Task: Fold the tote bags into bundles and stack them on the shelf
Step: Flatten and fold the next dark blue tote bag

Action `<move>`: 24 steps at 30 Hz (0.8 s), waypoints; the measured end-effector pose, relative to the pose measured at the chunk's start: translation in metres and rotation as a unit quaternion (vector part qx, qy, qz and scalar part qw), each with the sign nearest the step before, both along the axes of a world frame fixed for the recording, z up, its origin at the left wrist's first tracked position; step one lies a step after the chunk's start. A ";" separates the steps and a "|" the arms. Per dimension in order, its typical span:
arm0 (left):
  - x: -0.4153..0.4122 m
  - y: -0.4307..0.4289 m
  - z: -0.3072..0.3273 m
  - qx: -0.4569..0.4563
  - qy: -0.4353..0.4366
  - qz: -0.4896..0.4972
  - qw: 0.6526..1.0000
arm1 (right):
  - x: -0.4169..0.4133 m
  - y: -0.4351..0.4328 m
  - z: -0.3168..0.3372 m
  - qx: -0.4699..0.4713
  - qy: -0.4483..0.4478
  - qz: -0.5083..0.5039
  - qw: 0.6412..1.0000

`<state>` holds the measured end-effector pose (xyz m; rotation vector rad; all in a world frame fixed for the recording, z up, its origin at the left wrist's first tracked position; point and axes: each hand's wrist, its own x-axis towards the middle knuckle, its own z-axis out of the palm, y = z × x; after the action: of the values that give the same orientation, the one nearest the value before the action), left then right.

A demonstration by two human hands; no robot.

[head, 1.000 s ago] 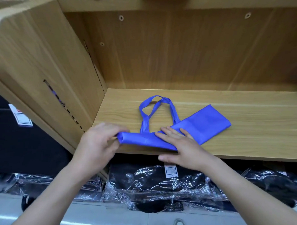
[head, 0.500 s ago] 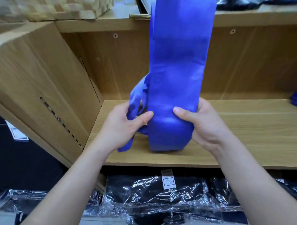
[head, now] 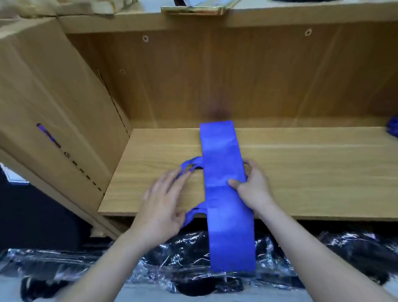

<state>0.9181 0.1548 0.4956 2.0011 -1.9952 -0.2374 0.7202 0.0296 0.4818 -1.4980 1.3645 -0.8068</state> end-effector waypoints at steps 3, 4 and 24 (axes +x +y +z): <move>-0.017 0.014 -0.017 0.085 -0.070 -0.148 0.983 | 0.001 -0.001 0.002 -0.131 0.195 0.029 0.972; -0.022 0.015 -0.019 0.100 -0.081 -0.156 0.979 | 0.001 0.002 0.004 -0.163 0.243 0.028 0.956; -0.056 -0.043 0.005 0.026 0.294 0.170 0.940 | -0.053 -0.010 0.012 0.113 -0.071 0.254 0.958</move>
<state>0.8619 0.1116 0.5005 1.9591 -1.2683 -0.7134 0.6672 0.0194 0.4936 -1.4841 0.8715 -0.4051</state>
